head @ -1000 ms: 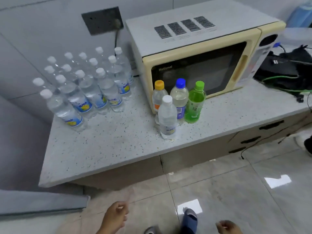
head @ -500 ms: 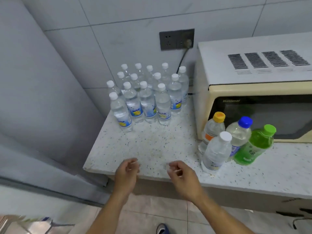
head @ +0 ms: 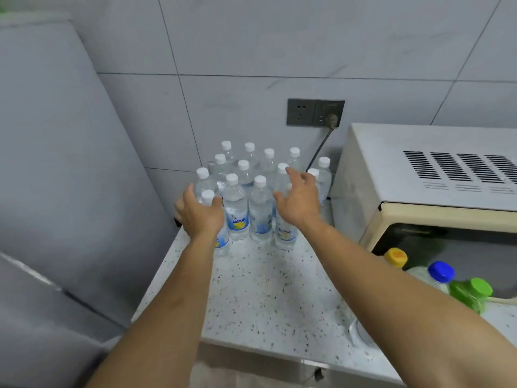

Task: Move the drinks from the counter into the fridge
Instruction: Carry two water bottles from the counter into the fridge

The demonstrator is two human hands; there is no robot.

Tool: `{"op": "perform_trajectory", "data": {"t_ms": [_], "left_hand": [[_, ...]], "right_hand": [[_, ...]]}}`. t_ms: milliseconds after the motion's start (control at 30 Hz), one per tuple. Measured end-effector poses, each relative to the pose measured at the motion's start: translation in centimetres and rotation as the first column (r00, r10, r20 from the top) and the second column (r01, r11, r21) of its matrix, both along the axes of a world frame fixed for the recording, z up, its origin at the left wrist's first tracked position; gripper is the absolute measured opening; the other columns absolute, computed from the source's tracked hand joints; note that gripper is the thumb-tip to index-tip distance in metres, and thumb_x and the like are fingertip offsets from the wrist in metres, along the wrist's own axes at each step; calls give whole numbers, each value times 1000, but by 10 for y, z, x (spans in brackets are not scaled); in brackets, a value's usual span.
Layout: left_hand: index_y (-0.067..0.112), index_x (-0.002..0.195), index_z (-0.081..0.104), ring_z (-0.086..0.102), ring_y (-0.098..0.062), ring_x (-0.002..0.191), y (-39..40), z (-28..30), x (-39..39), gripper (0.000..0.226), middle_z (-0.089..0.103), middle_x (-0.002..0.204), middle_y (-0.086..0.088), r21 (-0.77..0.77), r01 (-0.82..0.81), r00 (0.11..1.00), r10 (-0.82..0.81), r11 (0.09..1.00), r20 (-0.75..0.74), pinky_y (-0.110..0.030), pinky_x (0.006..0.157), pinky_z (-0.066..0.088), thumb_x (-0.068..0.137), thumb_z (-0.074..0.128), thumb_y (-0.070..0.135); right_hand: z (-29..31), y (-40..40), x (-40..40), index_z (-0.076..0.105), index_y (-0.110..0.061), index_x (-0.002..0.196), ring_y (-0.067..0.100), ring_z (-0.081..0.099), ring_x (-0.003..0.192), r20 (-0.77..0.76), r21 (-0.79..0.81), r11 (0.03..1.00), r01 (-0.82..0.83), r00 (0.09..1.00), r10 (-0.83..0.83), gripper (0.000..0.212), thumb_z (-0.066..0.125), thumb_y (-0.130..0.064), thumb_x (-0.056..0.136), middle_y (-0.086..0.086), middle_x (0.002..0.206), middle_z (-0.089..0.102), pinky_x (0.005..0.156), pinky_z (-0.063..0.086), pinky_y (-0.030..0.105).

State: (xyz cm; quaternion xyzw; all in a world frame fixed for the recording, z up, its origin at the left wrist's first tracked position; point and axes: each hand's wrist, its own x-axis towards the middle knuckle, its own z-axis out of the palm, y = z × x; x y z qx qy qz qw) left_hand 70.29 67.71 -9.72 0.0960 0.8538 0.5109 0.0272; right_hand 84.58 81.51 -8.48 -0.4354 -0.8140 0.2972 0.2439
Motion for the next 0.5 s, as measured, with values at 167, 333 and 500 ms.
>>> {"op": "perform_trajectory", "data": {"t_ms": [167,333,500], "left_hand": [[24,119,59,44,-32,120,13,-2,-11,33,58,128,-5,-124,154,988,-152,980,26,-36,85,40,88,64,34],[19,105,66,56,-27,103,6,-13,21,20,59,117,-6,-52,155,985,-159,986,-72,-32,77,39,85,66,22],[25,109,69,56,-12,92,-11,-22,68,33,55,109,7,78,272,959,-264,959,-101,-18,77,40,79,79,16]], "right_hand": [[-17,3,6,47,-24,131,36,45,116,241,104,994,-43,970,16,42,58,-41,94,15,124,45,85,47,40],[-35,-19,30,53,-17,106,32,56,91,45,73,997,-9,999,5,30,61,-42,92,11,102,59,67,41,34],[-45,-50,65,59,-21,84,16,56,70,-195,-30,999,37,980,-42,18,74,-30,80,-7,74,62,58,37,28]]}}
